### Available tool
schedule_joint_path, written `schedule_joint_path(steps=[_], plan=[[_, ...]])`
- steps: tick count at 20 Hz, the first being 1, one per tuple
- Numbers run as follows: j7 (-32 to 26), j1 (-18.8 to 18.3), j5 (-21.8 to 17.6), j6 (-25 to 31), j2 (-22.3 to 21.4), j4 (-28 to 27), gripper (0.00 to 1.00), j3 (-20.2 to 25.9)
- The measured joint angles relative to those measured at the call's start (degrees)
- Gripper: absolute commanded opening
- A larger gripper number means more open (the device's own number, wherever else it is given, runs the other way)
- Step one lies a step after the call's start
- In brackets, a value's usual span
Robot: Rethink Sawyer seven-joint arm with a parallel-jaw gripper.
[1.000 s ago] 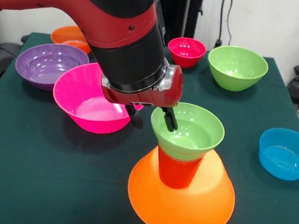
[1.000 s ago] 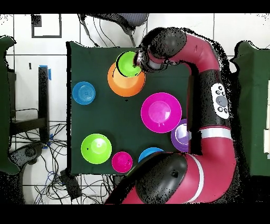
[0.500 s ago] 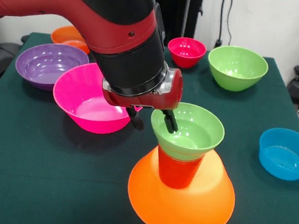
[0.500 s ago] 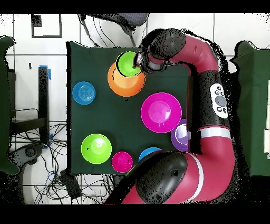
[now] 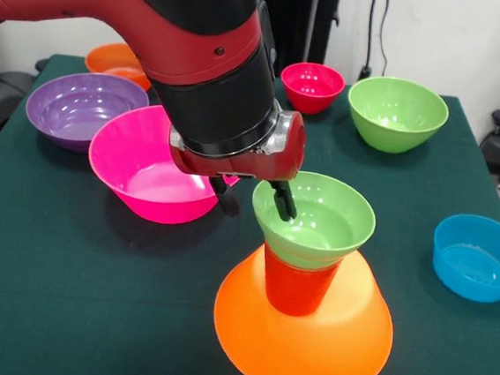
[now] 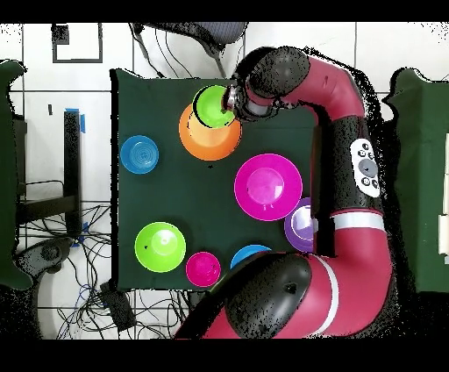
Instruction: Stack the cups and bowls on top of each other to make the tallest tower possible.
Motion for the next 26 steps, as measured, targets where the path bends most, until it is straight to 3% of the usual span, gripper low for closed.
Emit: schedule_joint_path(steps=[10,19,26], plan=[[0.00,-0.15,1.02,1.70,-4.38,0.56,1.00,0.00],[0.00,-1.98,3.84,2.51,-10.84,5.08,1.00,0.01],[0.00,-4.38,3.12,2.70,-14.74,9.31,1.00,-0.05]])
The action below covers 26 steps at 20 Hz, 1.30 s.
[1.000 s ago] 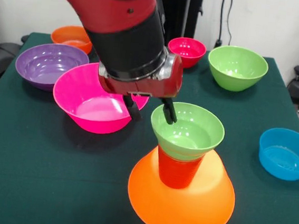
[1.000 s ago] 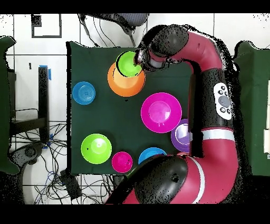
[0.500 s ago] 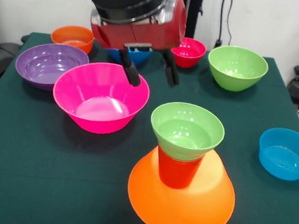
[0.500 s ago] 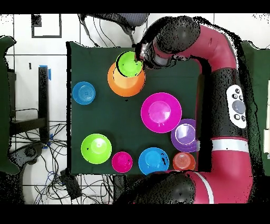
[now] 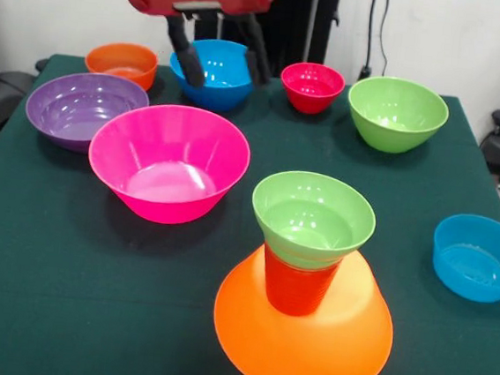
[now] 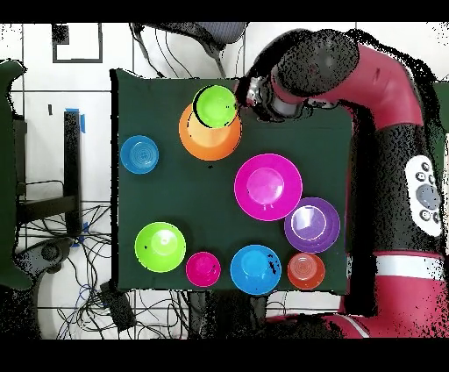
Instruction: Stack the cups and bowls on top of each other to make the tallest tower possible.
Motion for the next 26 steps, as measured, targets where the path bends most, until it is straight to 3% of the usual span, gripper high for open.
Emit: schedule_joint_path(steps=[14,26], plan=[[-0.01,-6.41,-12.22,0.00,-2.58,5.17,1.00,-1.13],[-0.01,-8.09,-15.93,-0.01,-2.48,5.70,1.00,-1.03]])
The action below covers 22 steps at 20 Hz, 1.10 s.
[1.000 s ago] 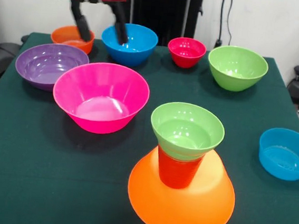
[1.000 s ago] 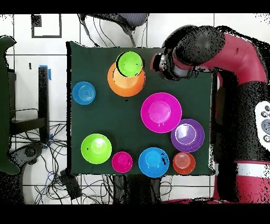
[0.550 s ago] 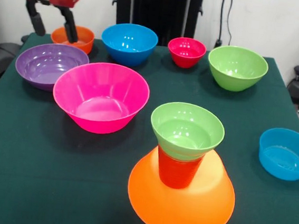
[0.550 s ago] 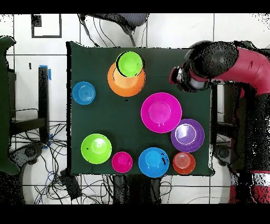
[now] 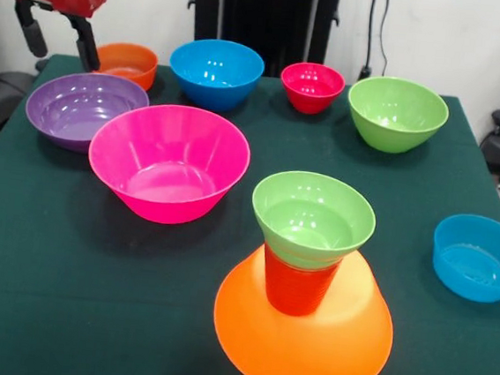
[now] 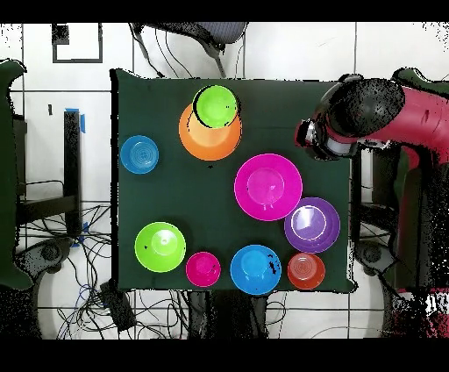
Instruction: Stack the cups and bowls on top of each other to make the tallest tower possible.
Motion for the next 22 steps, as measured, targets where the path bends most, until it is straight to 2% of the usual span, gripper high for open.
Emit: schedule_joint_path(steps=[10,17,22], plan=[[0.00,-1.08,-0.02,-2.17,0.19,2.78,1.00,1.65],[0.00,-2.52,-0.11,-5.84,1.92,6.19,1.00,3.53],[0.00,-3.06,-0.34,-6.03,3.06,7.87,1.00,3.92]])
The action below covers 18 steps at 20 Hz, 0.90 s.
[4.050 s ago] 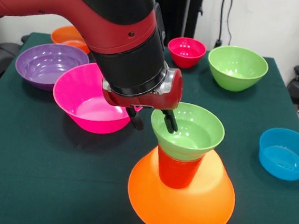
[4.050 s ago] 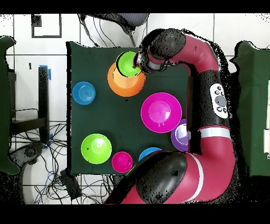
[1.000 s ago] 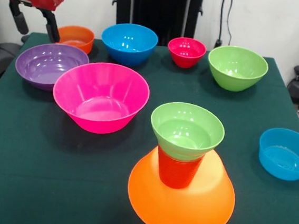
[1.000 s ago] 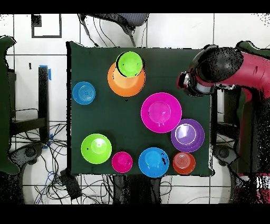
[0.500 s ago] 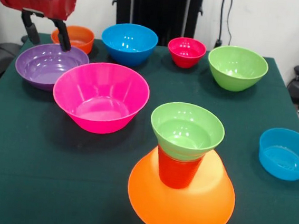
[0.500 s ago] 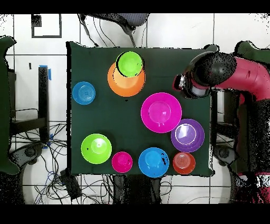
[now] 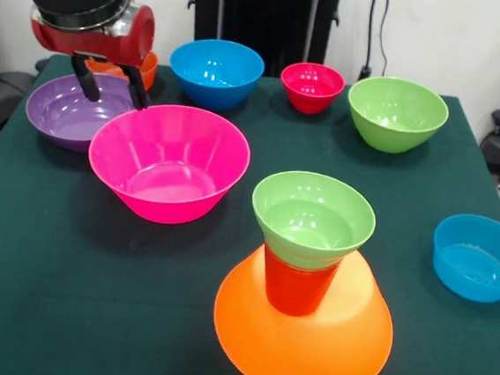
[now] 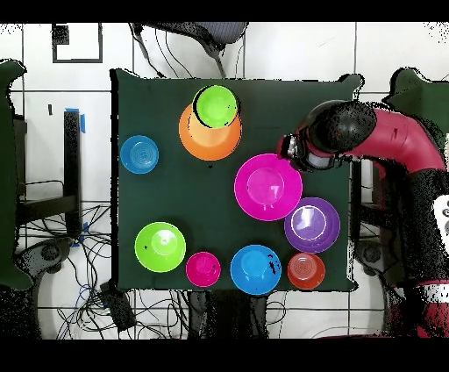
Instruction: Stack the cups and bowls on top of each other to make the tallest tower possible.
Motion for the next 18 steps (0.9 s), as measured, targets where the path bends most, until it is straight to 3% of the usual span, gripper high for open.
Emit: schedule_joint_path(steps=[18], plan=[[0.00,-2.65,-3.15,-0.01,0.95,4.42,1.00,2.94]])
